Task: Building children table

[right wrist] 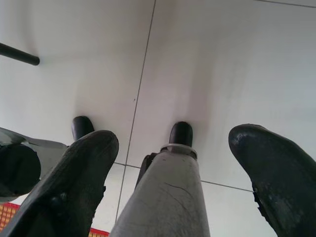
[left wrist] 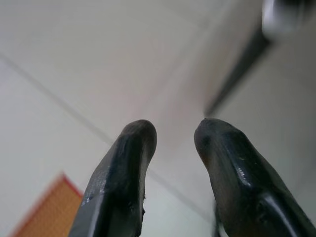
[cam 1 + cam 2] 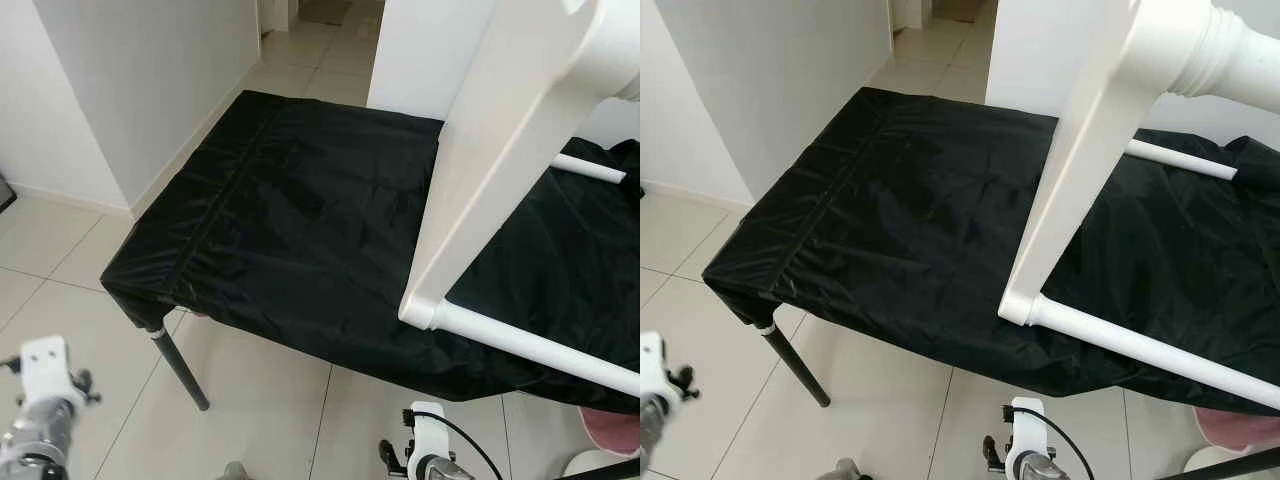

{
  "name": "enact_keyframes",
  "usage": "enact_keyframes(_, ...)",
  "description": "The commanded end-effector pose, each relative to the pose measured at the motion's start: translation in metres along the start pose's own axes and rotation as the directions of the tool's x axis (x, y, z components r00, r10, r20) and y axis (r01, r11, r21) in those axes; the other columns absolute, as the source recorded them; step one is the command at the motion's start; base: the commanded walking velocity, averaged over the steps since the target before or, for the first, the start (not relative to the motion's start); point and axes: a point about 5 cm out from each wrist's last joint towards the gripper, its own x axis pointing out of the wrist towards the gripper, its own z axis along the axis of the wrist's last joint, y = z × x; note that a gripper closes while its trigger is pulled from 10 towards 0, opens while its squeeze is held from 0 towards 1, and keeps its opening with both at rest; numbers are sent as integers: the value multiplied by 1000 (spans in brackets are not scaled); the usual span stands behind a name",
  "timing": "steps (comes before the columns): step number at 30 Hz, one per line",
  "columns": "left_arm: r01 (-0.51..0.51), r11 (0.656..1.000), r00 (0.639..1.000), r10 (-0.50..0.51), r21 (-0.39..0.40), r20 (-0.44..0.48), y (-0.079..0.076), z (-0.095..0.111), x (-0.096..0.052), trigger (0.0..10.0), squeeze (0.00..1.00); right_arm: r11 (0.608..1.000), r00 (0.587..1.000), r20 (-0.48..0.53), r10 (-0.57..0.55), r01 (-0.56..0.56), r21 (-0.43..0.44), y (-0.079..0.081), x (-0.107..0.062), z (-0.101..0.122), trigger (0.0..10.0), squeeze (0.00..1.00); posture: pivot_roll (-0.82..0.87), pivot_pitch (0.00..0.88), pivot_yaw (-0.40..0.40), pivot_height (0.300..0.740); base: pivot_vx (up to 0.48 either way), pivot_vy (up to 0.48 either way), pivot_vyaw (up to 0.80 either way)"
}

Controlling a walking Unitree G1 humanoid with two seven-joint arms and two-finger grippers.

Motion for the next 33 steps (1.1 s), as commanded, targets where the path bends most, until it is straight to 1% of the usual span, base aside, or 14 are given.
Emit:
enact_keyframes(1,-197,980,976,195,-15,-101,7,-24,-4,10000,0,1000,999,-33,-5,4,-22,-2,-1,-6,10000,0,31,0,-21,740,0,0,0)
enact_keyframes(5,-89,994,978,100,66,-185,-18,-51,-7,10000,0,999,999,-42,-10,9,-35,-2,-1,-8,10000,0,27,0,-19,740,0,0,0)
enact_keyframes(7,-89,994,978,100,66,-185,-18,-51,-7,10000,0,999,999,-42,-10,9,-35,-2,-1,-8,10000,0,27,0,-19,740,0,0,0)
enact_keyframes(9,6,988,974,28,152,-223,-41,-65,-9,10000,0,1000,999,-48,-8,6,-31,-2,-2,-10,10000,0,16,0,-19,740,0,0,0)
enact_keyframes(13,47,982,971,-2,185,-237,-51,-69,-10,10000,0,1000,999,-49,-7,6,-31,-1,-2,-11,10000,0,14,0,-20,740,0,0,0)
enact_keyframes(14,203,914,958,-112,351,-263,-81,-77,-13,10000,0,999,999,-54,-6,4,-40,-1,-2,-12,10000,0,4,0,-24,740,0,0,0)
enact_keyframes(17,255,878,950,-150,405,-273,-91,-79,-15,10000,0,999,998,-55,-6,4,-44,-1,-2,-13,10000,0,4,0,-24,740,0,0,0)
enact_keyframes(18,312,832,939,-195,459,-283,-105,-82,-17,10000,0,999,998,-59,-6,3,-53,-1,-2,-13,10000,0,4,0,-24,740,0,0,0)
enact_keyframes(19,397,740,914,-268,543,-304,-126,-88,-23,10000,0,998,998,-63,-6,2,-61,-1,-3,-14,10000,0,4,0,-27,740,0,0,0)
enact_keyframes(22,424,705,904,-292,569,-312,-133,-89,-25,10000,0,998,998,-64,-5,1,-64,-1,-3,-14,10000,0,3,0,-29,740,0,0,0)
enact_keyframes(23,448,667,894,-316,595,-319,-140,-91,-27,10000,0,998,998,-64,-2,-2,-70,-1,-3,-14,10000,0,0,0,-27,740,0,0,0)
enact_keyframes(24,448,667,894,-316,595,-319,-140,-91,-27,10000,0,998,998,-64,-2,-2,-70,-1,-3,-14,10000,0,0,0,-27,740,0,0,0)
enact_keyframes(25,477,632,879,-345,611,-330,-149,-93,-30,10000,0,996,998,-64,0,-6,-83,0,-3,-14,10000,0,-6,0,-22,740,0,0,0)
enact_keyframes(33,529,621,849,-375,579,-373,-160,-104,-37,10000,0,985,998,-61,28,-38,-167,9,-2,-14,10000,0,-22,0,-14,740,0,0,0)
